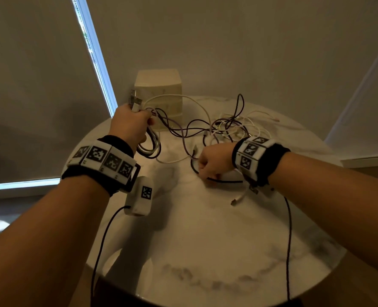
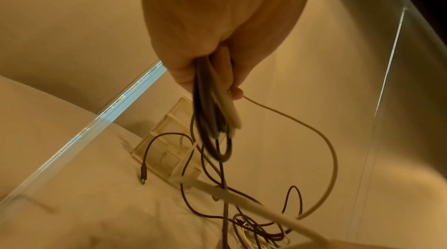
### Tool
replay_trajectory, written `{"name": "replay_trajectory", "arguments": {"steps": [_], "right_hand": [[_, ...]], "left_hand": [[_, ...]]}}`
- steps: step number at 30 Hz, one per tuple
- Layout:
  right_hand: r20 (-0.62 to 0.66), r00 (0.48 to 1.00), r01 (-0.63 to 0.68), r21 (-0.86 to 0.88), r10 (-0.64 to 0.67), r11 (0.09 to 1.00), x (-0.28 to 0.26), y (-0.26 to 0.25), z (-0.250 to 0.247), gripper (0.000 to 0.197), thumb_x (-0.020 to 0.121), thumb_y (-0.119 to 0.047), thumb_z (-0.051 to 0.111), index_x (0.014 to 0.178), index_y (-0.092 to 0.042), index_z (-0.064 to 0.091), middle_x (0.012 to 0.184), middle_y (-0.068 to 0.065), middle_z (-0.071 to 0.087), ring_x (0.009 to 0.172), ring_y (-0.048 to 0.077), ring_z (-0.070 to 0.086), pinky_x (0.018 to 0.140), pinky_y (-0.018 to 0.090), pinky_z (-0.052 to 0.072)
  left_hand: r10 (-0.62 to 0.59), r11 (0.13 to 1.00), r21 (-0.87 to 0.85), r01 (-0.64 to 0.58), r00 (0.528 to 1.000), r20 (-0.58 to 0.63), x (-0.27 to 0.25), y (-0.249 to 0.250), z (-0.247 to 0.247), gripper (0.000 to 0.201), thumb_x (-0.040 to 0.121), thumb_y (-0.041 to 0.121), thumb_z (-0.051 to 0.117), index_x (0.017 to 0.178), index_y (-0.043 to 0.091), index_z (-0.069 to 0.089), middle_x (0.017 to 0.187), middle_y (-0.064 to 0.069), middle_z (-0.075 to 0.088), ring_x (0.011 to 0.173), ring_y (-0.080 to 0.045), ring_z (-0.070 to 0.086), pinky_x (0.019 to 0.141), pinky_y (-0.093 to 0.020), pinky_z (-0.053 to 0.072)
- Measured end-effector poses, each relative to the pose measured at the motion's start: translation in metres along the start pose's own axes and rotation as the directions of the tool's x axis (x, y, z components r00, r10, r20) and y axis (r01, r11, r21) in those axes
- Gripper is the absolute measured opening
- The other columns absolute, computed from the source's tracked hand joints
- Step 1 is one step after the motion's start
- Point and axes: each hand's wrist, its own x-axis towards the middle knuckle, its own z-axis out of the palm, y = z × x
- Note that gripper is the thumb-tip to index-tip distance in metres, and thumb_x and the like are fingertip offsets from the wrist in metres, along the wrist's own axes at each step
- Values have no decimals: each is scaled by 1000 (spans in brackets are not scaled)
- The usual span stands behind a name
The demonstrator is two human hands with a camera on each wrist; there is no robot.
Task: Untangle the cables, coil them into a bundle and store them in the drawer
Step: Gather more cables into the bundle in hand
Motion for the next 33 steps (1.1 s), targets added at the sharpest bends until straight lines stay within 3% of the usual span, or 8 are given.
{"name": "replay_trajectory", "arguments": {"steps": [4, 6, 10, 12, 19, 23, 27, 33], "right_hand": [[55, 986, 97, 583, -158, 806, -30, 4, -9, 13, 94, -21, 54, 91, -8, 56, 64, 1, 44, 50, 14, 37, 46, 25, 32], [-108, 973, 218, 732, -206, 645, -40, 9, -23, 14, 93, -22, 54, 89, -9, 56, 61, -2, 32, 49, 12, 23, 44, 25, 17], [-511, 858, 509, 831, -53, 227, -55, 22, -52, 23, 102, -25, 44, 86, -14, 55, 56, -7, 34, 42, 9, 24, 38, 20, 22], [-600, 800, 598, 798, -3, 75, -61, 27, -61, 18, 104, -25, 40, 97, -12, 51, 61, -5, 37, 47, 10, 27, 40, 23, 27], [-660, 747, 635, 674, -77, 377, -53, 20, -46, 7, 105, -22, 44, 105, -21, 51, 68, -3, 46, 50, 9, 34, 48, 25, 28], [-638, 761, 587, 601, -116, 542, -50, 11, -33, 11, 105, -23, 46, 101, -21, 56, 70, -3, 47, 53, 10, 36, 50, 24, 32], [-617, 755, 599, 513, -221, 615, -49, 0, -22, 10, 104, -11, 46, 103, -7, 55, 61, -14, 52, 45, -5, 45, 47, 7, 34], [-549, 784, 548, 393, -289, 739, -42, 5, -19, 14, 104, -22, 49, 102, -25, 62, 59, -31, 58, 53, -12, 54, 53, 7, 39]], "left_hand": [[39, 996, 78, -38, 999, -11, 4, -5, 6, 6, 92, 13, 65, 88, 9, 64, 74, -5, 61, 49, -17, 41, 48, -25, 35], [62, 990, 124, -70, 996, 68, 1, -3, 10, 15, 90, 23, 74, 94, 12, 66, 75, -1, 58, 58, -17, 47, 53, -25, 39], [95, 987, 118, -108, 989, 114, -5, 5, 12, 81, 59, 72, 84, 118, 20, 67, 103, 2, 75, 90, -17, 70, 77, -36, 57], [161, 984, 58, -166, 983, 82, -9, 13, 14, 62, 76, 67, 74, 113, 18, 67, 98, 2, 74, 82, -13, 66, 76, -37, 55], [75, 922, -387, 31, 964, 255, -20, 28, 24, 34, 98, 45, 62, 78, 22, 48, 53, 10, 31, 44, -6, 26, 44, -21, 27], [130, 885, -466, 8, 956, 263, -25, 31, 29, 24, 99, 34, 65, 84, 17, 57, 69, 4, 54, 55, -6, 49, 51, -20, 42], [122, 870, -483, 98, 907, 403, -31, 35, 34, 42, 102, 37, 58, 124, 1, 58, 117, -16, 75, 107, -24, 73, 86, -36, 59], [181, 801, -589, 108, 894, 411, -38, 36, 36, 30, 105, 33, 53, 120, 7, 57, 115, -15, 76, 86, -19, 75, 84, -36, 61]]}}
